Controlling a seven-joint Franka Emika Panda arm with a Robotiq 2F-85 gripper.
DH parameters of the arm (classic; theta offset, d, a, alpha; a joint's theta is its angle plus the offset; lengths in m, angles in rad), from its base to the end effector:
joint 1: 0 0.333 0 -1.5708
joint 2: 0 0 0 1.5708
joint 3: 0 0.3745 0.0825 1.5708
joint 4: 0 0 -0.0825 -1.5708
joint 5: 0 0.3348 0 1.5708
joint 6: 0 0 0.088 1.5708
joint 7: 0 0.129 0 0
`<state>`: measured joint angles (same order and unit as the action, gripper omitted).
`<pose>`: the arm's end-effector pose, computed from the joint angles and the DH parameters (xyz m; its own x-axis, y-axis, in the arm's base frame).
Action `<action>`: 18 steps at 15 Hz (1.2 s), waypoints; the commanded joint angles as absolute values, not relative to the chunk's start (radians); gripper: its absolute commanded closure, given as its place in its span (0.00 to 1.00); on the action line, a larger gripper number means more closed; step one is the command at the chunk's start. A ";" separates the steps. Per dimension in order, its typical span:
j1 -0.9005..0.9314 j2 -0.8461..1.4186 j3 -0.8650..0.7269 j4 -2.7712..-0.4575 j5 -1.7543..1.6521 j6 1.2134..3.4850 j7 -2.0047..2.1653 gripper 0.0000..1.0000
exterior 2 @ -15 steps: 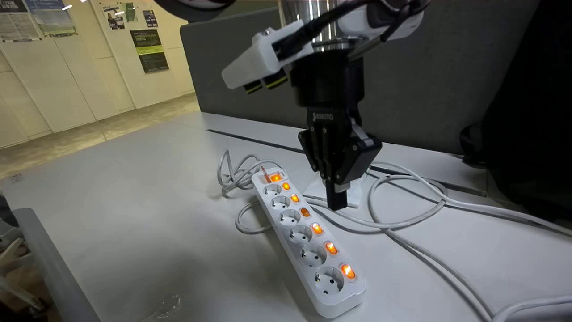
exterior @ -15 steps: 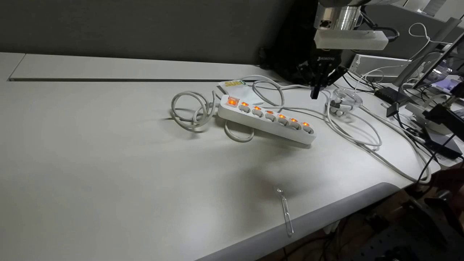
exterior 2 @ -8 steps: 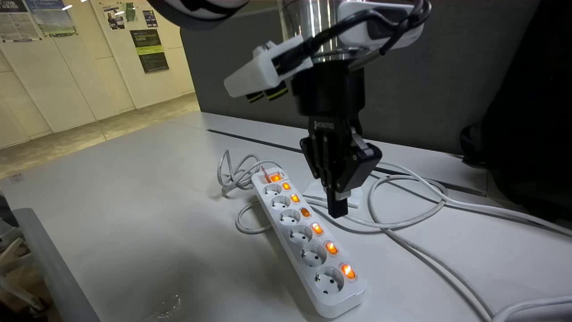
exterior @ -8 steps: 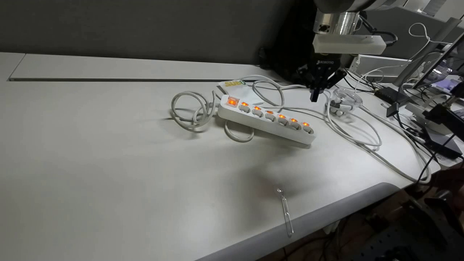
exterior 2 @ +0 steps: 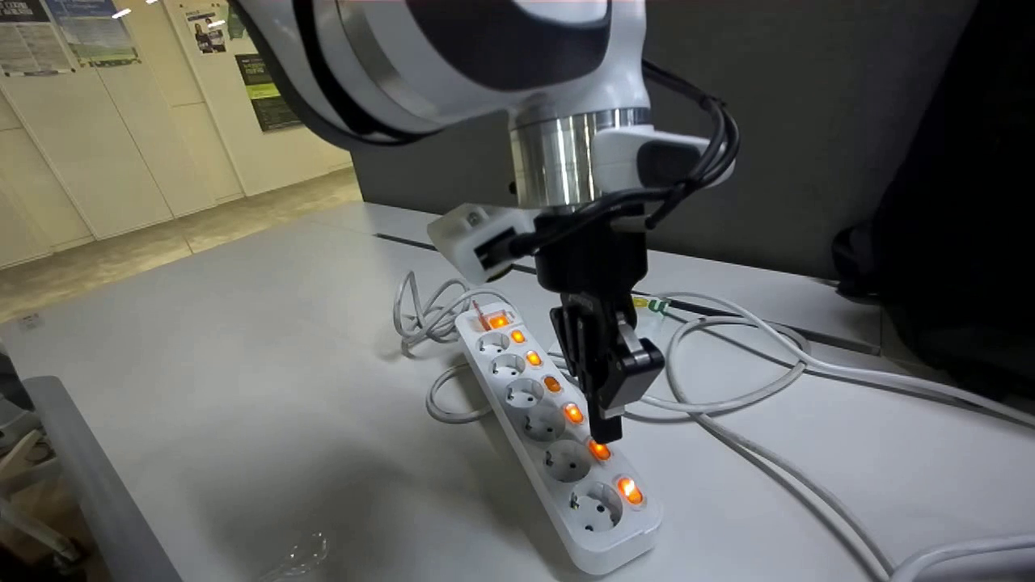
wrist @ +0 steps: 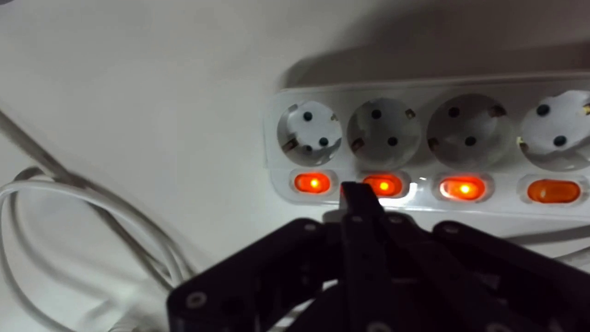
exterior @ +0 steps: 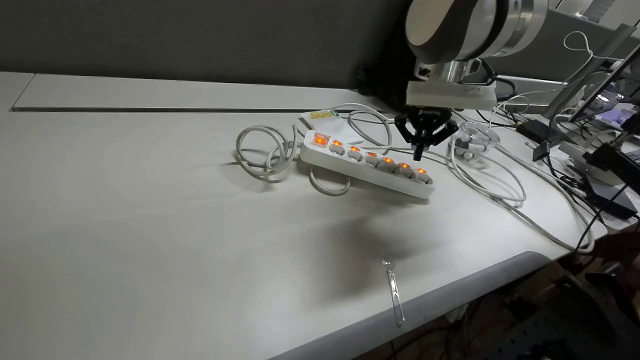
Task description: Switch off the second switch from the right
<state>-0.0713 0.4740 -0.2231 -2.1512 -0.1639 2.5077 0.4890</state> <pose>0.5319 -0.1576 0.2459 0.8077 -0.5890 -0.0255 -0.5704 -0.7917 0.2188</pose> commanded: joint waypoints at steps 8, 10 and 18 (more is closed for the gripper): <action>-0.024 0.523 -0.251 -2.144 -0.037 2.566 0.531 1.00; -0.028 0.524 -0.249 -2.143 -0.017 2.565 0.525 1.00; -0.038 0.520 -0.246 -2.136 0.019 2.555 0.497 1.00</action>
<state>-0.0384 0.5193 -0.2452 -2.1468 0.0026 2.5592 0.5044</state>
